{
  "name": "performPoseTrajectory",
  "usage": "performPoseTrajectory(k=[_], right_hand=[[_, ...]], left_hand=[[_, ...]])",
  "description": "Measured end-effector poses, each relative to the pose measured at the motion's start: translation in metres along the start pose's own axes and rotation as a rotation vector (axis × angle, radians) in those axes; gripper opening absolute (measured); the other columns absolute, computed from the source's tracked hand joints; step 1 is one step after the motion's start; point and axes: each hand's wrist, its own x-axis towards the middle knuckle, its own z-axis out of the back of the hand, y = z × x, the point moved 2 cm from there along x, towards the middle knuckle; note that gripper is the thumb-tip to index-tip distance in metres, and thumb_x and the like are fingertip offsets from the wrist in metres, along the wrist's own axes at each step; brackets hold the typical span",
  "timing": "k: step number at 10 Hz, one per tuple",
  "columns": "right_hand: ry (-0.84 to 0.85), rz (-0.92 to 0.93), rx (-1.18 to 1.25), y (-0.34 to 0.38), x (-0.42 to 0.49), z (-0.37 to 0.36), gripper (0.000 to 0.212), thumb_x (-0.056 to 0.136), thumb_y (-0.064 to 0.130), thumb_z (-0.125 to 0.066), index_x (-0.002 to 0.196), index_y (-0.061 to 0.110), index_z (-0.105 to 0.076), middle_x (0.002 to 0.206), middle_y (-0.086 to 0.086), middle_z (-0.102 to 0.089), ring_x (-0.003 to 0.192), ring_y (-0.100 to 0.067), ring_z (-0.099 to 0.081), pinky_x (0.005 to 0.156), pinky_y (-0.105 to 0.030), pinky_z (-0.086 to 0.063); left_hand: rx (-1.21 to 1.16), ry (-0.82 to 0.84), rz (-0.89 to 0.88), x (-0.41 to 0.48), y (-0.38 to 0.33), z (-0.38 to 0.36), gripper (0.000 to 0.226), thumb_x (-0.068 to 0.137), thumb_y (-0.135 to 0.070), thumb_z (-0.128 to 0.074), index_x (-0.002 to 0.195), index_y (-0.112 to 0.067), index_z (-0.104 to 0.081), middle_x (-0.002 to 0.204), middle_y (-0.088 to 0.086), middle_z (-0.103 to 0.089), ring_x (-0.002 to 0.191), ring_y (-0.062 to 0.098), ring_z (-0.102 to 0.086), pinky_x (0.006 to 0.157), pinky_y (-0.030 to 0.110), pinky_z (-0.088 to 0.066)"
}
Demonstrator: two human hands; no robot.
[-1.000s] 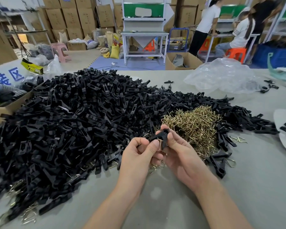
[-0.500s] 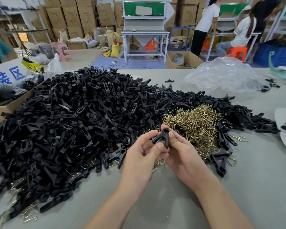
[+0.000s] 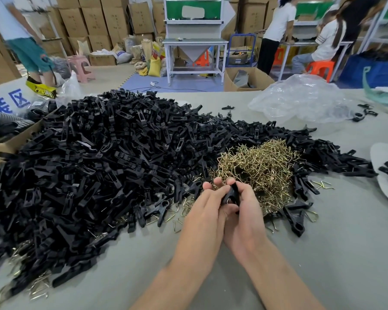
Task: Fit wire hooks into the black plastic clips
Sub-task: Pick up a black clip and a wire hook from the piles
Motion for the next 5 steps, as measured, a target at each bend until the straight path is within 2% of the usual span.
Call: performPoseTrajectory(k=[1, 2, 3, 4, 5], right_hand=[[-0.035, 0.011, 0.001, -0.004, 0.000, 0.000, 0.027, 0.102, 0.025, -0.044, 0.079, 0.019, -0.058, 0.091, -0.003, -0.068, 0.093, -0.025, -0.073, 0.089, -0.036, -0.055], [-0.060, 0.024, 0.041, -0.007, 0.000, -0.002, 0.027, 0.102, 0.025, -0.043, 0.079, 0.019, -0.057, 0.087, -0.001, -0.068, 0.089, -0.024, -0.073, 0.094, -0.037, -0.052], [-0.105, 0.029, 0.041, -0.011, -0.001, -0.003, 0.029, 0.101, 0.026, -0.043, 0.077, 0.020, -0.058, 0.086, 0.001, -0.068, 0.080, -0.018, -0.071, 0.089, -0.033, -0.052], [-0.119, 0.058, 0.083, -0.015, -0.001, -0.005, 0.029, 0.102, 0.027, -0.041, 0.079, 0.021, -0.058, 0.086, 0.001, -0.067, 0.062, -0.010, -0.064, 0.065, -0.022, -0.053], [-0.071, 0.101, 0.079, -0.015, 0.000, -0.003, 0.027, 0.103, 0.027, -0.038, 0.085, 0.020, -0.056, 0.088, -0.002, -0.066, 0.065, -0.012, -0.063, 0.066, -0.025, -0.055]], left_hand=[[-0.024, -0.011, 0.037, 0.000, 0.002, 0.000, 0.031, 0.096, -0.009, -0.061, 0.125, -0.017, -0.065, 0.112, -0.017, -0.058, 0.102, -0.017, -0.047, 0.084, -0.003, -0.032], [-0.077, 0.019, 0.075, -0.001, 0.004, 0.002, 0.024, 0.099, -0.017, -0.054, 0.120, -0.024, -0.061, 0.108, -0.020, -0.055, 0.094, -0.019, -0.049, 0.082, -0.002, -0.035], [-0.146, 0.026, 0.130, -0.002, 0.003, 0.004, 0.019, 0.100, -0.023, -0.049, 0.110, -0.038, -0.054, 0.096, -0.021, -0.059, 0.084, -0.013, -0.052, 0.076, 0.001, -0.038], [-0.199, 0.023, 0.187, 0.000, 0.006, 0.003, 0.027, 0.098, -0.008, -0.052, 0.092, -0.034, -0.046, 0.081, -0.022, -0.063, 0.074, -0.013, -0.056, 0.068, 0.004, -0.040], [-0.272, 0.005, 0.247, 0.003, 0.012, 0.002, 0.031, 0.095, -0.002, -0.059, 0.085, -0.029, -0.047, 0.081, -0.028, -0.067, 0.073, -0.009, -0.060, 0.065, 0.005, -0.041]])
